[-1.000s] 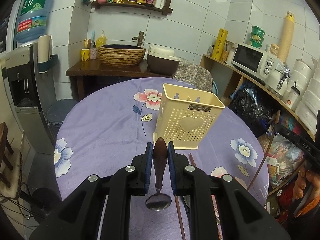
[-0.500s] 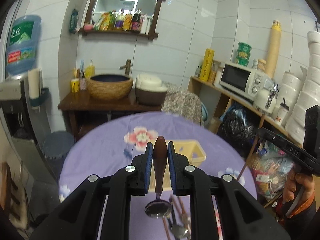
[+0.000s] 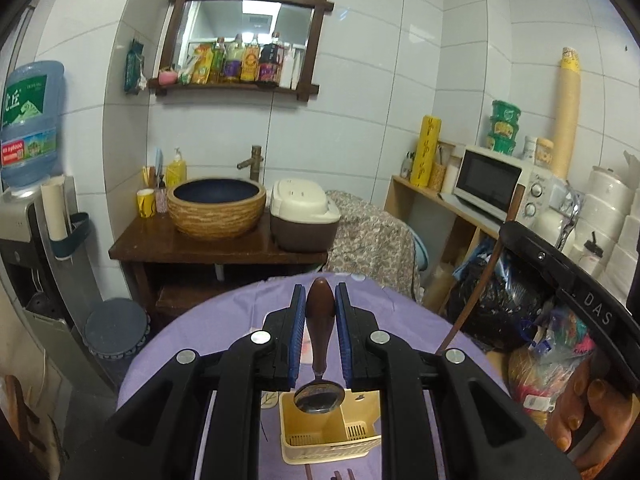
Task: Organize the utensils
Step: 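Lower the spoon into the cream holder with the left tool while the right tool drops the chopstick in, then withdraw both open tools back to the remaining utensils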
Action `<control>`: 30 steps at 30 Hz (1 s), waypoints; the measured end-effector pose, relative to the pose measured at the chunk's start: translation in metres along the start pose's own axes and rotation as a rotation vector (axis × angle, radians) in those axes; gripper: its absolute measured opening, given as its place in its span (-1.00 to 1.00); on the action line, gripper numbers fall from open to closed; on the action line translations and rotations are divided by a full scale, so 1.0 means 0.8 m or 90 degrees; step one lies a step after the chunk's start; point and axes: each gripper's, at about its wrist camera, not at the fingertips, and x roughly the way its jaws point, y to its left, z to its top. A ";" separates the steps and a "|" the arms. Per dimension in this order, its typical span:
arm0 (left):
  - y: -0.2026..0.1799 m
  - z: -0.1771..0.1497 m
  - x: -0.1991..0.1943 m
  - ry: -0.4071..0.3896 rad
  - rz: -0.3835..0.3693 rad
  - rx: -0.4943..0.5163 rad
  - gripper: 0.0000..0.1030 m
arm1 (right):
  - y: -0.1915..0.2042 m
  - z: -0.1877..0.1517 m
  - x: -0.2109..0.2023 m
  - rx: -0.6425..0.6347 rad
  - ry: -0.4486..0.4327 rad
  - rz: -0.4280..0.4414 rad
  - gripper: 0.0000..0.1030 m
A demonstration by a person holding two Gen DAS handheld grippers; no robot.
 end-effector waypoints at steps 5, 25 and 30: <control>0.012 -0.046 0.044 0.061 -0.002 -0.023 -0.69 | -0.003 -0.066 0.038 -0.006 0.059 -0.004 -0.85; 0.022 -0.103 0.073 0.093 0.025 -0.005 -0.07 | -0.016 -0.141 0.068 -0.008 0.128 -0.021 -0.81; 0.020 -0.108 0.036 0.056 0.025 0.011 0.35 | -0.023 -0.146 0.044 0.002 0.112 -0.014 0.16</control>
